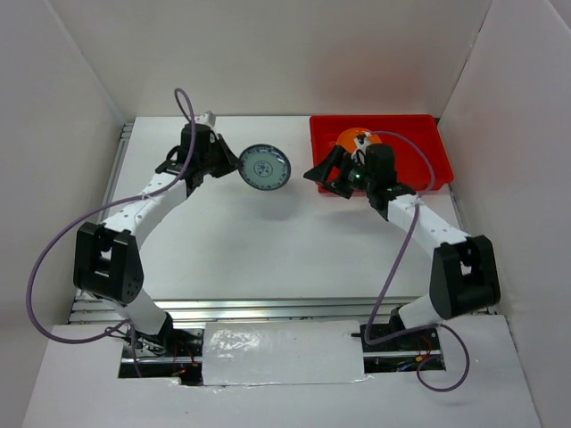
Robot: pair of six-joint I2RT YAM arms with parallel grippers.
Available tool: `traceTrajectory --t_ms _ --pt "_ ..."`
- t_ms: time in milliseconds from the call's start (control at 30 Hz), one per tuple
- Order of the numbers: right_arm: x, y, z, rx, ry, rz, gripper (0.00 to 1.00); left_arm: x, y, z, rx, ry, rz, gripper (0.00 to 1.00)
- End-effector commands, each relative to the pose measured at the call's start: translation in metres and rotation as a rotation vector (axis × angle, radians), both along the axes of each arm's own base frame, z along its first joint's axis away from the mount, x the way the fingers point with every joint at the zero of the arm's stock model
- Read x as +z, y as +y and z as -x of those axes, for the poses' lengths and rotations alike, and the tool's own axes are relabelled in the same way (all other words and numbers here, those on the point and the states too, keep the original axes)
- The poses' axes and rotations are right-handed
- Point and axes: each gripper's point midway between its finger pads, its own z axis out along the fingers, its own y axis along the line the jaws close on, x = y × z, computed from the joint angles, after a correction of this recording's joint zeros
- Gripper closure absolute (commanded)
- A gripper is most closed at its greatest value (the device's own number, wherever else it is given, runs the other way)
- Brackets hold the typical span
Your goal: Place the plates into the plastic bin on the countertop
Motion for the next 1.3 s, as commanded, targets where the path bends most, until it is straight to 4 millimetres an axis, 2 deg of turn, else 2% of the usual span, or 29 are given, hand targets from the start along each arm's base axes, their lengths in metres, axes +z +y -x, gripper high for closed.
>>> traceTrajectory --t_ms 0,67,100,200,333,400,433,467,533,567,733,767,833,867,933,967,1000,1033,1067,1133,1167,1200,1233,1267 --pt "0.019 0.026 -0.029 0.04 -0.108 -0.012 0.0 -0.007 -0.023 0.033 -0.129 0.042 -0.046 1.0" --pt "0.011 0.037 -0.036 0.057 -0.087 -0.008 0.0 0.006 -0.032 0.045 -0.165 0.022 -0.038 1.0" --pt "-0.003 0.043 -0.041 0.065 -0.055 -0.003 0.0 0.014 -0.038 0.051 -0.184 0.005 -0.035 1.0" --pt "-0.028 0.055 -0.044 0.075 0.0 -0.007 0.0 0.024 -0.048 0.063 -0.226 -0.015 -0.017 1.0" --pt "-0.041 0.061 -0.038 0.065 0.017 -0.014 0.07 0.032 -0.049 0.069 -0.225 -0.027 -0.032 1.0" --pt "-0.037 0.064 -0.032 0.066 0.005 -0.03 0.22 0.031 -0.046 0.071 -0.223 -0.026 -0.036 1.0" --pt "-0.036 0.065 -0.029 0.067 0.0 -0.033 0.33 0.03 -0.044 0.072 -0.22 -0.02 -0.038 1.0" --pt "-0.029 0.065 -0.028 0.061 -0.017 -0.041 0.59 0.029 -0.043 0.071 -0.215 -0.017 -0.039 1.0" --pt "-0.027 0.065 -0.024 0.05 -0.024 -0.038 0.82 0.03 -0.041 0.07 -0.211 -0.02 -0.039 1.0" --pt "-0.021 0.066 -0.021 0.05 -0.035 -0.044 0.99 0.03 -0.038 0.068 -0.198 -0.021 -0.04 1.0" --pt "-0.004 0.069 -0.013 0.066 -0.06 -0.102 1.0 0.028 -0.029 0.055 -0.158 -0.009 -0.011 0.99" --pt "0.0 0.068 -0.014 0.051 -0.068 -0.102 1.0 0.03 -0.027 0.052 -0.143 -0.004 -0.002 0.92" --pt "-0.002 0.059 -0.022 -0.013 -0.044 -0.088 1.0 0.026 -0.018 0.05 -0.102 0.025 -0.013 0.31" --pt "-0.005 0.041 -0.036 -0.101 -0.032 -0.07 1.0 0.027 -0.008 0.046 -0.037 0.026 -0.04 0.01" --pt "-0.01 0.015 -0.056 -0.233 0.03 -0.037 1.0 0.028 0.008 0.05 0.068 0.052 -0.072 0.01" --pt "-0.015 -0.015 -0.077 -0.372 0.047 0.0 1.0 0.028 0.025 0.059 0.144 0.076 -0.115 0.01" --pt "-0.019 -0.034 -0.089 -0.447 0.058 0.016 1.0 0.03 0.031 0.064 0.164 0.077 -0.117 0.01" --pt "-0.019 -0.049 -0.099 -0.509 0.066 0.017 1.0 0.03 0.031 0.069 0.16 0.074 -0.114 0.01" --pt "-0.023 -0.08 -0.119 -0.604 0.075 0.029 1.0 0.036 0.028 0.083 0.134 0.056 -0.095 0.01" --pt "-0.042 -0.115 -0.138 -0.723 0.115 0.052 1.0 0.043 0.019 0.1 0.087 0.027 -0.09 0.01" --pt "-0.036 -0.141 -0.15 -0.789 0.101 0.051 1.0 0.048 0.008 0.118 0.045 0.011 -0.096 0.01" --pt "-0.038 -0.155 -0.157 -0.827 0.102 0.059 1.0 0.049 0.005 0.127 0.03 0.005 -0.108 0.01" --pt "-0.029 -0.164 -0.167 -0.845 0.085 0.052 1.0 0.049 0.003 0.134 0.015 0.004 -0.129 0.01" --pt "-0.041 -0.175 -0.175 -0.855 0.107 0.073 1.0 0.046 0.004 0.148 0.011 0.022 -0.166 0.01"
